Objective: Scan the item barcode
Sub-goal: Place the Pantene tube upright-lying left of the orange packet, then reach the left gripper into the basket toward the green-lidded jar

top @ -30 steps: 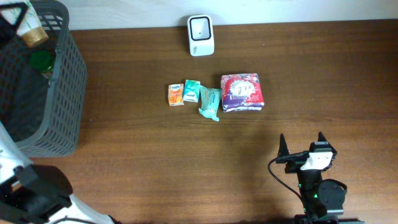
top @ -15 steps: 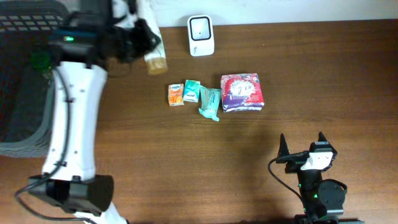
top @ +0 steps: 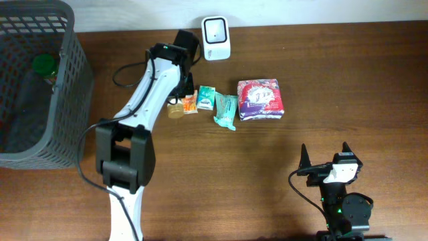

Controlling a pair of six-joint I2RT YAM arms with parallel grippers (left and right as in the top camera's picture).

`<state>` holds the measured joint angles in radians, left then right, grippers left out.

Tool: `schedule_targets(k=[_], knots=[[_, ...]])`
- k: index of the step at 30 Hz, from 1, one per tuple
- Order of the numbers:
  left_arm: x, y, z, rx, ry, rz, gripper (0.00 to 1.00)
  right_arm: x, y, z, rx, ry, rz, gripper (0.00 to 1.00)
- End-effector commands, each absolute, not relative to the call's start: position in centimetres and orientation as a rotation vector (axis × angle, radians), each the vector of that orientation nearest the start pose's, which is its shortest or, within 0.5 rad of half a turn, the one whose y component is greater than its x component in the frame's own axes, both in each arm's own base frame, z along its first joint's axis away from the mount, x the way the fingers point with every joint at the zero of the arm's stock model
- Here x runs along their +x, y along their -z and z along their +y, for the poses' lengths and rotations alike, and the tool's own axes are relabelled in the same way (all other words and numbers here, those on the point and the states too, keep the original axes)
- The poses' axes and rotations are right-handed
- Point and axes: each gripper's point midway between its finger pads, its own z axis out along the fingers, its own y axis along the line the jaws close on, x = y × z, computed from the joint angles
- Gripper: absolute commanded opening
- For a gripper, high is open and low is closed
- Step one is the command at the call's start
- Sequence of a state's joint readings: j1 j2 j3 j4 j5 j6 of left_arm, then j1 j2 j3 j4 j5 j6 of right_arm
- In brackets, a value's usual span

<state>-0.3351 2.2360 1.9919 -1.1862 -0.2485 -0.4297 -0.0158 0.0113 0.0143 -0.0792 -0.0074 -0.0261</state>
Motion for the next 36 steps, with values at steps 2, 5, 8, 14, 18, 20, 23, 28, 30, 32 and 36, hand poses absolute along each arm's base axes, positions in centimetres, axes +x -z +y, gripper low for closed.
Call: schedule_targets(k=[2,5,8,14,18,20,23,28,30,32,36], knots=[[45.8,-5.6,-10.6,-0.145,-0.347,2.936,0.16,24.6,-15.5,-0.2,-0.009,0.020,1.651,0.99],[45.8,-5.2,-10.6,-0.143,-0.354,2.944,0.32,24.6,-15.5,-0.2,-0.009,0.020,1.651,0.99],[45.8,-5.3,-10.6,-0.143,-0.353,2.942,0.56,24.6,-15.5,-0.2,-0.009,0.020,1.651,0.99],[48.9,-14.3,-8.9,-0.264,-0.192,2.815,0.58,24.6,-15.5,-0.2,-0.009,0.020,1.651,0.99],[50.3,-24.4,-8.2,-0.337,0.180,2.642,0.62,24.6,-15.5,-0.2,-0.009,0.020,1.651,0.99],[50.6,-29.3,-6.7,-0.364,0.307,2.518,0.72,24.6,-15.5,-0.2,-0.009,0.020,1.651,0.99],[50.1,-35.5,-0.3,-0.478,0.290,2.321,0.82,24.6,-15.5,-0.2,-0.009,0.020,1.651,0.99],[47.7,-40.3,12.0,-0.796,0.211,2.072,0.86,24.6,-15.5,-0.2,-0.009,0.020,1.651,0.99],[47.1,-40.1,17.3,-0.904,0.104,2.006,0.87,24.6,-15.5,-0.2,-0.009,0.020,1.651,0.99],[47.2,-39.5,21.5,-0.951,0.025,1.958,0.90,24.6,-15.5,-0.2,-0.009,0.020,1.651,0.99],[49.0,-32.6,26.5,-0.853,-0.121,2.115,0.91,24.6,-15.5,-0.2,-0.009,0.020,1.651,0.99]])
